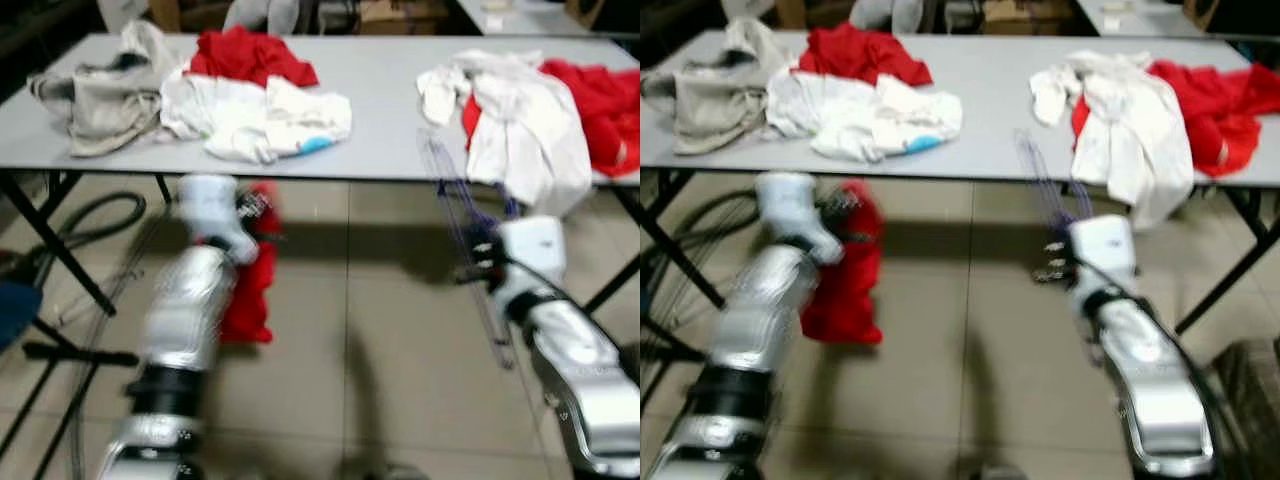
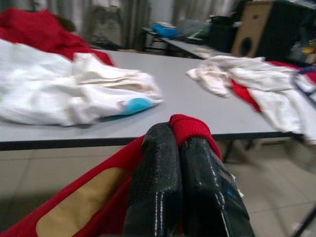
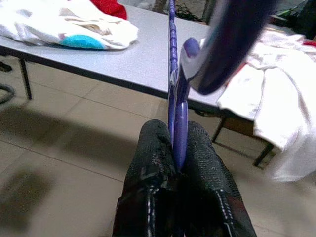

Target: Hang hanger

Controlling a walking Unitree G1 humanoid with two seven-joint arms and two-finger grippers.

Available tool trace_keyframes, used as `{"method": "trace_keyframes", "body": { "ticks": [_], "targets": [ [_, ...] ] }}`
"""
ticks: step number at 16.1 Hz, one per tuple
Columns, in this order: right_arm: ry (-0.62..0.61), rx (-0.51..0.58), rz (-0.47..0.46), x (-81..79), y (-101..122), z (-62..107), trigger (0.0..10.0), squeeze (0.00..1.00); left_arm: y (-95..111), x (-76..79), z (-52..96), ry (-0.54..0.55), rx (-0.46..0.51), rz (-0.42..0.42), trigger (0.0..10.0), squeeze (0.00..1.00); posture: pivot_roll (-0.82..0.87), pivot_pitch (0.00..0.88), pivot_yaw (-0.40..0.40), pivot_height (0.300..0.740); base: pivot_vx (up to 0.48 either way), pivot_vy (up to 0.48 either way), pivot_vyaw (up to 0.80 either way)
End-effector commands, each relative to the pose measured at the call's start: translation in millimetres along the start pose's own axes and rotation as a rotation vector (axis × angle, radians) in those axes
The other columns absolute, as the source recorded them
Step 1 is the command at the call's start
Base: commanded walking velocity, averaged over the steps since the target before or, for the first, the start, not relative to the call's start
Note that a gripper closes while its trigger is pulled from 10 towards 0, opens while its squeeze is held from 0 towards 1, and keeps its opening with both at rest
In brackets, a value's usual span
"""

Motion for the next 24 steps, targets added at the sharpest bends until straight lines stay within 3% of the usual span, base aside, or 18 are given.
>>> {"method": "trace_keyframes", "body": {
  "ticks": [1,5,11,17,24],
  "targets": [
    [0.042,0.048,0.005,-9.3,11,-3.1,10.0,0.00,12,-15.0,6.0,0.048,0.039,-0.027,10.0,0.00,-0.15,0.000,-0.006,0.740,0.349,0.000,0.00],
    [0.049,0.043,-0.010,-10.1,7,-7.2,10.0,0.00,16,-18.3,11.4,0.063,0.051,-0.043,10.0,0.00,-0.12,0.000,-0.028,0.740,0.369,0.000,0.00],
    [0.049,0.047,-0.021,-13.3,6,-3.7,10.0,0.00,21,-22.8,9.5,0.061,0.050,-0.051,10.0,0.00,-0.15,0.000,0.010,0.740,0.380,0.000,0.00],
    [0.026,0.049,-0.023,-10.0,5,-0.6,10.0,0.00,20,-15.5,2.5,0.034,0.045,-0.043,10.0,0.00,-0.16,0.000,0.029,0.740,0.378,0.000,0.00],
    [0.025,0.046,-0.023,-11.6,3,3.4,10.0,0.00,16,-13.7,4.0,0.024,0.031,-0.044,10.0,0.00,-0.16,0.000,0.033,0.740,0.376,0.000,0.00]
  ]
}}
Point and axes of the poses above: a point about 5 cm out from each wrist's last joint towards the gripper, its own z axis pointing back from the gripper into the wrist, its own y axis along the axis of the wrist's last joint, x = y × z, the point moved 5 cm from there along -z, pointing out of the wrist towards the gripper, and after that the axes turned 12 degrees about z, right-handed, at the moved point
